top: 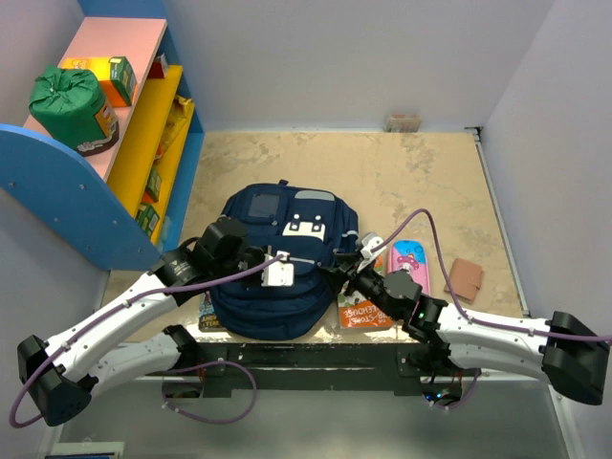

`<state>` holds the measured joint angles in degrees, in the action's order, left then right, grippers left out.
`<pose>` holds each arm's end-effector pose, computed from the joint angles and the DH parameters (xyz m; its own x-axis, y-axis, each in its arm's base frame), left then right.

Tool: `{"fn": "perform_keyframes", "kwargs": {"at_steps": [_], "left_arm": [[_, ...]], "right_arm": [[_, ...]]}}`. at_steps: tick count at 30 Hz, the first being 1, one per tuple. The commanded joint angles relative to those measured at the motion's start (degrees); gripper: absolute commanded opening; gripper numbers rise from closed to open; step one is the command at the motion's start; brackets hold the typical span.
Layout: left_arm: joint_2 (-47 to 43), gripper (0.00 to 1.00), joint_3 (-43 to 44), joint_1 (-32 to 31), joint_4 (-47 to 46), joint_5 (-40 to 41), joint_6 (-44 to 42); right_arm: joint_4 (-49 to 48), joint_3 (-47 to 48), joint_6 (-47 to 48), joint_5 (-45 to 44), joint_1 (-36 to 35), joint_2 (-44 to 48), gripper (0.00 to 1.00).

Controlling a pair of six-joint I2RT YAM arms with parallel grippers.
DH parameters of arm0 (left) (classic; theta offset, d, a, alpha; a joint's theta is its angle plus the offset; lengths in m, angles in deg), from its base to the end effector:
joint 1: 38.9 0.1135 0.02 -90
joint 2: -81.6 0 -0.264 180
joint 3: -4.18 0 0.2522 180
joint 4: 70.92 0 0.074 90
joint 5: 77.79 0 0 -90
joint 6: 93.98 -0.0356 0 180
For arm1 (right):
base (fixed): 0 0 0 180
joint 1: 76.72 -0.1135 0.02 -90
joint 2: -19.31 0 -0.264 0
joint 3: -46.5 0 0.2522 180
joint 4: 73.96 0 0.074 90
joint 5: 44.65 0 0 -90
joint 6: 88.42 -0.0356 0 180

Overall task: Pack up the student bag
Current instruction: Unzip the student bag at the center of the board.

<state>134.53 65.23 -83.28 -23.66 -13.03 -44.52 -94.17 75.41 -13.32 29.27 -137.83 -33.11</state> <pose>0.1273 -0.1458 0.2927 0.2220 0.6054 -0.7644 0.9536 0.0286 0.2996 0.1044 0.1688 0.2159 -0.2088 0.1329 -0.9689 -0.6768 0.6955 0.2413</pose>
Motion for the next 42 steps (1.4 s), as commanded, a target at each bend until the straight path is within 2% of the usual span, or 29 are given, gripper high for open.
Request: {"fn": "perform_keyframes", "kwargs": {"at_steps": [1,7,13,16,17,19,20,29,36,37,40,42], "left_arm": [[-1.6,0.0,1.1,-0.4,-4.4,-3.3,-3.9],[-2.9,0.0,1.2,-0.4,-4.5,-2.5,-5.4],[-3.7,0.0,0.6,-0.4,-3.4,-5.1,-5.6],[-3.8,0.0,-0.1,-0.3,-3.3,-5.4,-6.2],[-3.8,0.0,-0.3,-0.4,-3.4,-5.4,-6.2],[-3.9,0.0,-0.7,-0.4,-3.5,-5.4,-6.2],[-3.9,0.0,-0.7,-0.4,-3.5,-5.4,-6.3],[-4.1,0.0,-2.0,-0.4,-5.5,-4.4,-4.6],[-4.5,0.0,-2.1,-0.3,-5.8,-4.4,-4.1],[-4.4,0.0,-2.3,-0.3,-5.9,-4.4,-4.1],[-4.7,0.0,-2.6,-0.3,-6.4,-4.3,-4.0],[-5.0,0.0,-2.9,-0.4,-6.6,-4.5,-3.9]], "right_arm": [[-1.8,0.7,2.2,-3.0,-0.1,-3.4,0.61],[-5.6,3.2,2.7,4.4,-0.1,-12.3,0.59],[-9.9,3.2,4.8,3.2,-0.1,-13.9,0.47],[-11.1,3.6,7.0,3.9,-0.1,-14.3,0.33],[-11.1,3.9,7.4,4.4,-0.1,-14.4,0.21],[-10.3,4.8,9.0,5.6,-0.1,-14.1,0.1],[-10.2,5.0,9.2,6.2,-0.1,-13.8,0.01],[-5.7,4.2,8.4,9.0,-0.1,-8.2,0.0],[-4.8,4.4,8.0,8.7,0.0,-8.0,0.0],[-5.0,4.4,7.3,8.7,-0.1,-8.2,0.03],[-7.2,4.1,4.7,9.2,-0.1,-9.8,0.23],[-9.6,3.7,3.4,9.7,-0.1,-10.9,0.25]]}}
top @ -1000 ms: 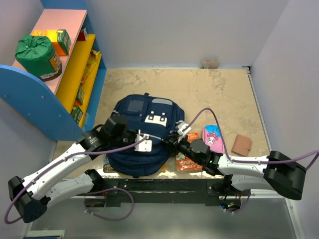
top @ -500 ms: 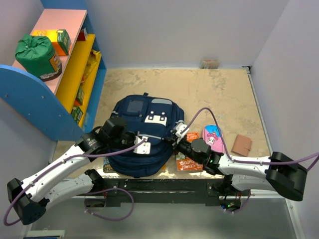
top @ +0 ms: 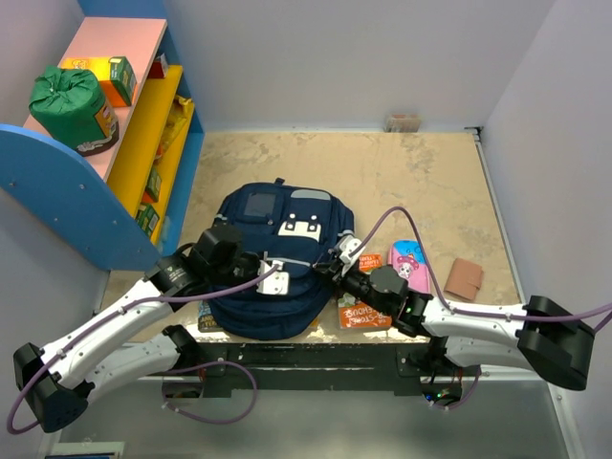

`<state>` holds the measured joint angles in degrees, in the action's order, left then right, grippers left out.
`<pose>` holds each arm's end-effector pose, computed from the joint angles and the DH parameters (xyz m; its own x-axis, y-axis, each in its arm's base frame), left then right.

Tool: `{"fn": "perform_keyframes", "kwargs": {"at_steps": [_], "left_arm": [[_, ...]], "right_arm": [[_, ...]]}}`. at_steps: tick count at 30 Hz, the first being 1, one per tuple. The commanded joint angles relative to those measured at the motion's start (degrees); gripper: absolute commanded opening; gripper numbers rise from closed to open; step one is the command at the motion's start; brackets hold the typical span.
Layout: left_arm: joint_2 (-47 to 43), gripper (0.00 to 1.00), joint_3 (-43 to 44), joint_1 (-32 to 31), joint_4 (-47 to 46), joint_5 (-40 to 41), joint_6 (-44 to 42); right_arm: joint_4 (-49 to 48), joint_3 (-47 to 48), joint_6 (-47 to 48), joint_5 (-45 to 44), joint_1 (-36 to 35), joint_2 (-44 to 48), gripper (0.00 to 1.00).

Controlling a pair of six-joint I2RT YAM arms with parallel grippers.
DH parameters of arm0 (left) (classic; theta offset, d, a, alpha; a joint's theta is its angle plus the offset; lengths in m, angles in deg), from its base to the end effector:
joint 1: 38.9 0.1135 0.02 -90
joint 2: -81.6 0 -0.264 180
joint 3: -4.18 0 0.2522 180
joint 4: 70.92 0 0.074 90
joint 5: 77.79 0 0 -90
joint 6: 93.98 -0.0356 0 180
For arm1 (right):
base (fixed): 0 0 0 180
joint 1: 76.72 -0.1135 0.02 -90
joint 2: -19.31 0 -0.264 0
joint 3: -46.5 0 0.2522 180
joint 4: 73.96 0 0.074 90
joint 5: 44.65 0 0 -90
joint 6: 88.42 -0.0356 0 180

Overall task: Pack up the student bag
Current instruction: Unzip the student bag at the center of the board.

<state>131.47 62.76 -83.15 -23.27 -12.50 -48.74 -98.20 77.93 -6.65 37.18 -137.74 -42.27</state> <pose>0.1199 -0.1376 0.2867 0.2907 0.6098 -0.7373 0.9325 -0.0079 0.3611 0.1115 0.1910 0.2078 -0.1635 -0.0028 -0.9865 -0.7821 0.6099 0.1279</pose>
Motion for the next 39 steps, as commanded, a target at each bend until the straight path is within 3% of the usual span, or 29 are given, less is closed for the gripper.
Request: {"fn": "perform_keyframes", "kwargs": {"at_steps": [1,7,17,29,32,39], "left_arm": [[-2.0,0.0,-0.4,-0.4,-7.0,-5.0,0.3],[-2.8,0.0,-1.5,-0.4,-6.9,-4.8,-0.1],[-4.0,0.0,-3.2,-0.4,-7.4,-5.4,-0.1],[-3.5,0.0,-2.2,-0.4,-7.5,-6.1,0.5],[-3.3,0.0,-1.8,-0.4,-7.3,-6.1,0.5],[-2.5,0.0,-2.1,-0.5,-8.2,-5.8,0.1]], "right_arm": [[-6.2,1.1,-4.1,2.6,-0.1,-2.0,0.3],[-10.2,-0.7,-9.7,3.0,0.8,-0.9,0.51],[-17.2,-3.3,-27.3,13.1,9.0,0.5,0.6],[-25.8,-5.6,-43.3,14.8,11.3,-4.9,0.65],[-21.7,-5.4,-47.7,15.1,14.2,-4.0,0.64],[3.9,1.3,-54.8,16.3,18.0,3.5,0.68]]}}
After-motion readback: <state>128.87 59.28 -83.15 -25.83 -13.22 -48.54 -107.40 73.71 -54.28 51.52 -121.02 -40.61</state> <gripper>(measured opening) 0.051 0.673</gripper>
